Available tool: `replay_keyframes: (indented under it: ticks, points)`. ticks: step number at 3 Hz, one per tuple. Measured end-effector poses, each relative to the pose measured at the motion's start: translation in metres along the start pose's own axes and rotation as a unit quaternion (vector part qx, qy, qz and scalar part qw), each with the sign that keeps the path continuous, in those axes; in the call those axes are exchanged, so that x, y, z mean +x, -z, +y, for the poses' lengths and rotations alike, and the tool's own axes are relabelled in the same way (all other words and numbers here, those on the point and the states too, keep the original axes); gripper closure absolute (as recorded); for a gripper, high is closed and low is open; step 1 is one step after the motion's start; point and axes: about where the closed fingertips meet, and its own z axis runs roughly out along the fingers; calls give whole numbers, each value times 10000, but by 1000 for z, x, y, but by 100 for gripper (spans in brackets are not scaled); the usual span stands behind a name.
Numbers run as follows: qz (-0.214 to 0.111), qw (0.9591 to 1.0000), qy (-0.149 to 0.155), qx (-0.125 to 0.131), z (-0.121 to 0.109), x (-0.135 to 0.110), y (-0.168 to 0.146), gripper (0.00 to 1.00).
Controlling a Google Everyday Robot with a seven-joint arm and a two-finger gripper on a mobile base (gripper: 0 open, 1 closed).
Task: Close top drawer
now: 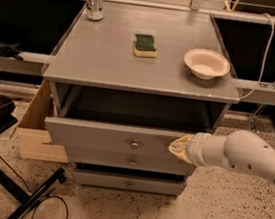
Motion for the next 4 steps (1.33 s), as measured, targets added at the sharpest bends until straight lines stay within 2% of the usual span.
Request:
replay_keyframes:
  ticks: [1, 2, 4]
  points:
    - [-31, 10000, 32, -41, -8, -5, -6, 82]
    - [-31, 10000, 32, -41, -8, -5, -6, 50]
    - [-31, 10000, 32, -41, -8, -5, -6, 4]
